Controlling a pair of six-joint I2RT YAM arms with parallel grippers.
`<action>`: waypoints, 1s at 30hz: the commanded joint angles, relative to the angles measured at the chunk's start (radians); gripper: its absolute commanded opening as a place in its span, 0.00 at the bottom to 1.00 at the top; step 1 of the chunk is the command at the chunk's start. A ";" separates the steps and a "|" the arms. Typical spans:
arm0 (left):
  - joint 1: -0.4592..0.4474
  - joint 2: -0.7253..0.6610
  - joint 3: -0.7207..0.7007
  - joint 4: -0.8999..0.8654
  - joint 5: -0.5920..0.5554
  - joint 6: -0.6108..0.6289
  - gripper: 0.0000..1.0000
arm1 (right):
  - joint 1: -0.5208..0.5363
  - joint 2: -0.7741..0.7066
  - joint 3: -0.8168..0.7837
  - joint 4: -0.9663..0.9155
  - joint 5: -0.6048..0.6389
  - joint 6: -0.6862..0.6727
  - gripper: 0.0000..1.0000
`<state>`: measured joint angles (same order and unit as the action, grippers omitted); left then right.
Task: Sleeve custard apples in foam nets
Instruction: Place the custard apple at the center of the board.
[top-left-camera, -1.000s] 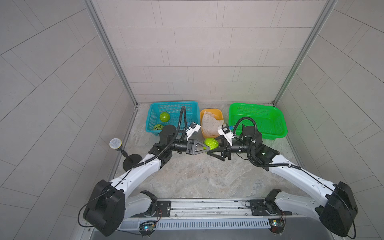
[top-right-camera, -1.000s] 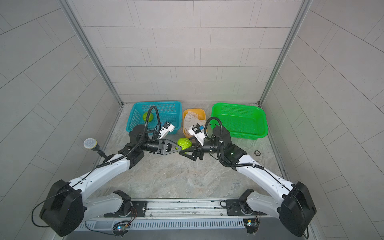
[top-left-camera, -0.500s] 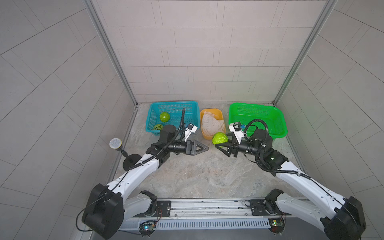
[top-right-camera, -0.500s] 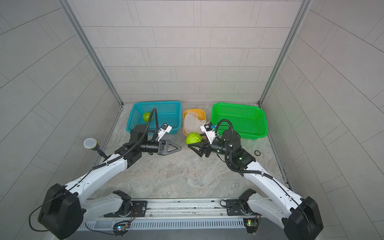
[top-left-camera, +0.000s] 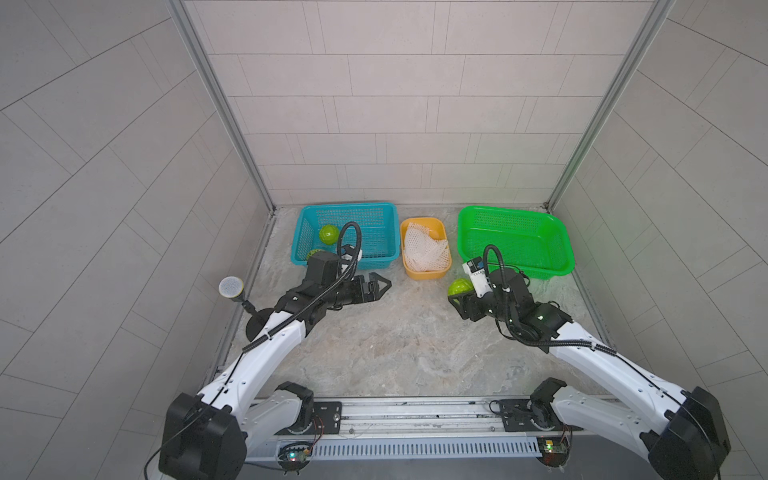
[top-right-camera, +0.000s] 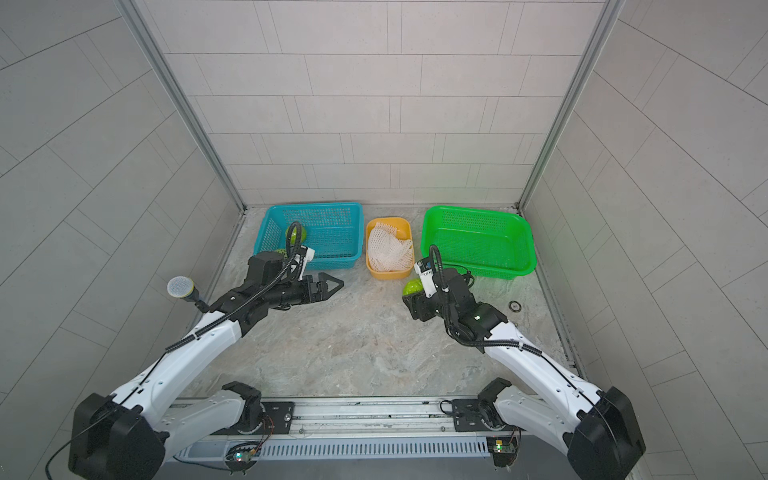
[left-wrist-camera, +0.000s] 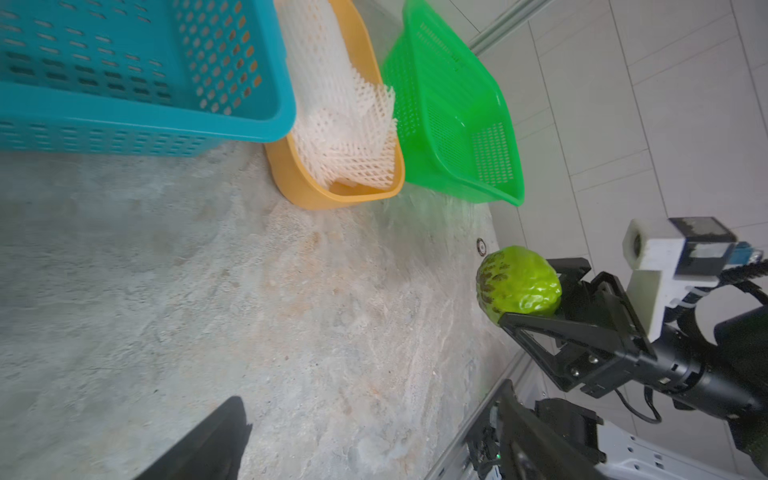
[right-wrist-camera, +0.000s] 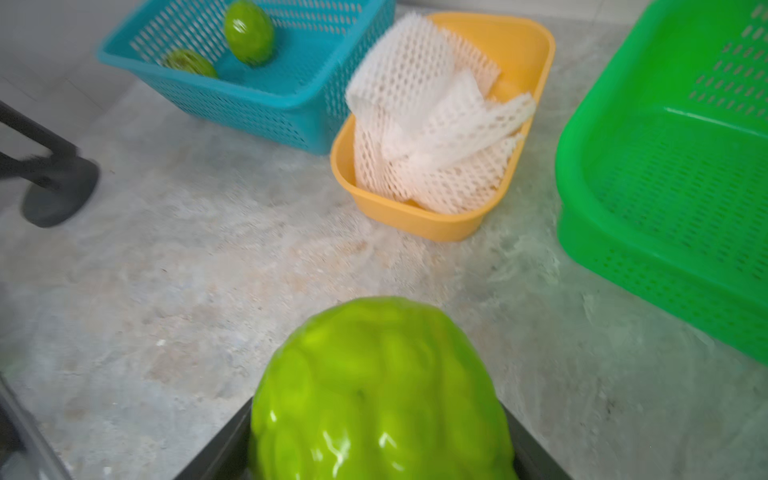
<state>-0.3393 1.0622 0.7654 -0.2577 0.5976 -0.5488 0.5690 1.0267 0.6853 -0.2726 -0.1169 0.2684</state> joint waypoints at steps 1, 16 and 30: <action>-0.001 -0.022 -0.026 -0.045 -0.088 0.019 0.97 | 0.050 0.061 -0.003 -0.036 0.198 0.006 0.63; 0.000 -0.005 -0.024 -0.058 -0.113 0.015 0.96 | 0.216 0.387 0.037 0.096 0.431 0.064 0.65; 0.000 0.011 -0.023 -0.054 -0.118 0.009 0.97 | 0.327 0.506 0.025 0.187 0.560 0.080 0.69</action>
<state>-0.3393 1.0721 0.7509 -0.3050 0.4877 -0.5484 0.8780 1.5150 0.7082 -0.1020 0.3832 0.3344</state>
